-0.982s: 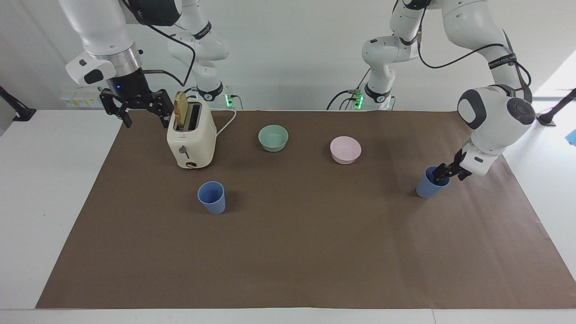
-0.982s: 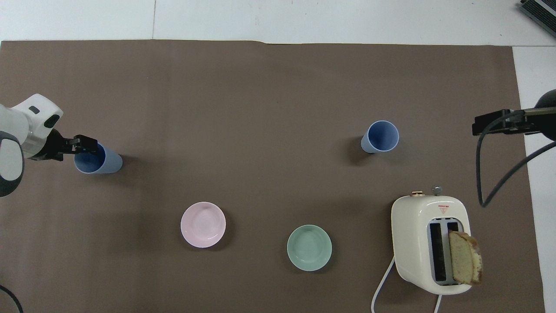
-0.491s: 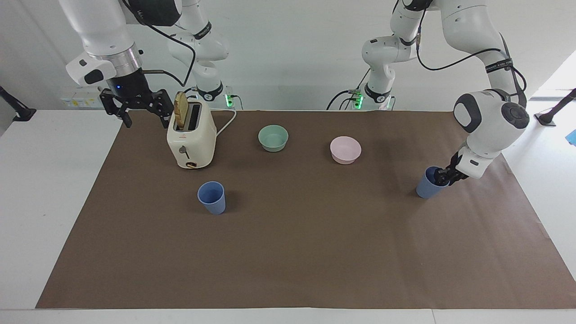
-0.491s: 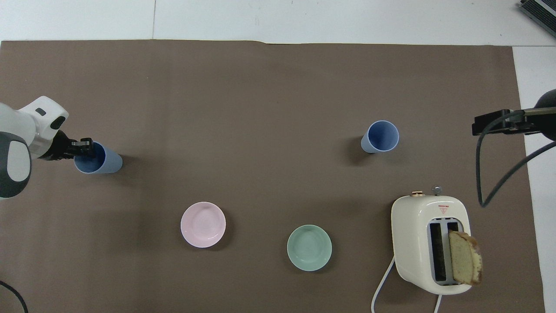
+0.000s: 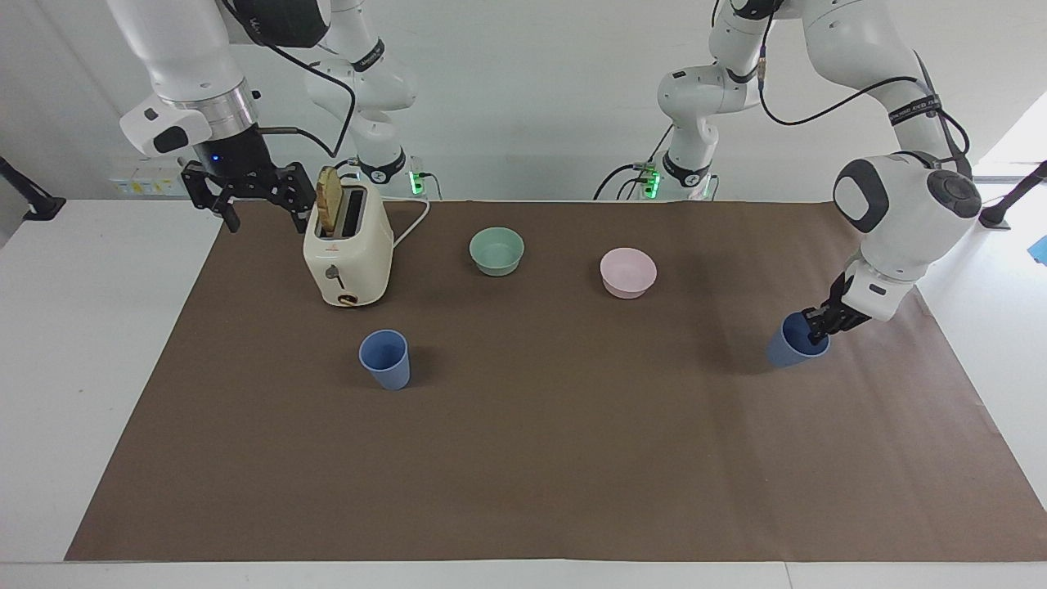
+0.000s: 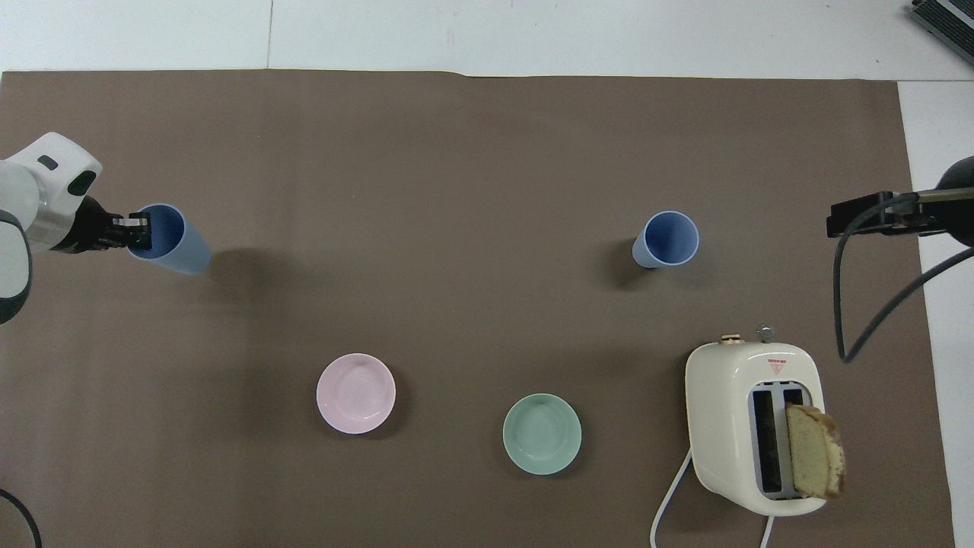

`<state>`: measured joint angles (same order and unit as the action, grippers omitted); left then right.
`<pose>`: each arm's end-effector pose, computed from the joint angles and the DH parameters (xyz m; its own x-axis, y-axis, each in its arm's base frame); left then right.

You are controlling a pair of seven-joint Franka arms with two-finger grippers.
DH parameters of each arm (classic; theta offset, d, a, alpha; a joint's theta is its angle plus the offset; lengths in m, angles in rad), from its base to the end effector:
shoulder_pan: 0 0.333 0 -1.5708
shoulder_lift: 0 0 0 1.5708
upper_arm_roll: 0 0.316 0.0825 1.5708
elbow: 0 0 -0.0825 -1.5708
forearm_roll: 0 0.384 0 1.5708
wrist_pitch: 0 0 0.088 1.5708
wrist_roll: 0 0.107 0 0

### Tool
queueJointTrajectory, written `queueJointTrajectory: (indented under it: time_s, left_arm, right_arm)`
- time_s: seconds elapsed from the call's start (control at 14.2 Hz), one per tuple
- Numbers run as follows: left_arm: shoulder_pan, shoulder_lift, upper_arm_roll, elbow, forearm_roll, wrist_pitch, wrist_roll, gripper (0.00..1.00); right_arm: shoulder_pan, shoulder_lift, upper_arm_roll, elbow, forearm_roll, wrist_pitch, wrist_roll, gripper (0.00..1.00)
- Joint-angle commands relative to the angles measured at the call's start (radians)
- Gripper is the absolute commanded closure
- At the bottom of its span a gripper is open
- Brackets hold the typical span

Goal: Stack blue cups with both arms
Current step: 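Carry the blue cup with the left gripper toward the table center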

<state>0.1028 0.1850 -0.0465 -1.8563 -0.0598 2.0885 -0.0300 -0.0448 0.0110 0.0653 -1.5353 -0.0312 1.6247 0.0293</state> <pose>0.6110 0.0328 0.4254 0.9922 0.1167 0.0445 0.1138 -0.9915 0.0632 0.5639 0.0082 0.6402 0.9968 -0.0072 0.0792 -0.0095 -0.9996 0.0282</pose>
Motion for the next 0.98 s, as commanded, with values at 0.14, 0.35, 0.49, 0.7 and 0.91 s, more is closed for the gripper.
queueJointTrajectory:
  time_s: [0.14, 0.35, 0.49, 0.7, 0.91]
  left_arm:
    - [-0.165, -0.025, 0.008, 0.123, -0.012, -0.088, -0.297, 1.0]
    - [-0.314, -0.019, 0.008, 0.16, 0.011, -0.068, -0.546, 1.0]
    - [-0.398, -0.022, 0.008, 0.149, 0.012, -0.045, -0.623, 1.0]
    - [-0.51, 0.019, 0.008, 0.14, 0.03, 0.008, -0.695, 1.0]
    - [-0.587, 0.063, 0.008, 0.076, 0.099, 0.129, -0.738, 1.0]
  right_arm:
    - [-0.003, -0.013, 0.004, -0.02, -0.012, 0.018, -0.003, 0.0]
    - [-0.003, -0.013, 0.005, -0.02, -0.012, 0.018, -0.003, 0.0]
    - [-0.003, -0.013, 0.004, -0.02, -0.012, 0.018, -0.003, 0.0]
    - [-0.003, -0.013, 0.004, -0.02, -0.012, 0.018, -0.003, 0.0]
    - [-0.003, -0.013, 0.004, -0.02, -0.012, 0.018, -0.003, 0.0]
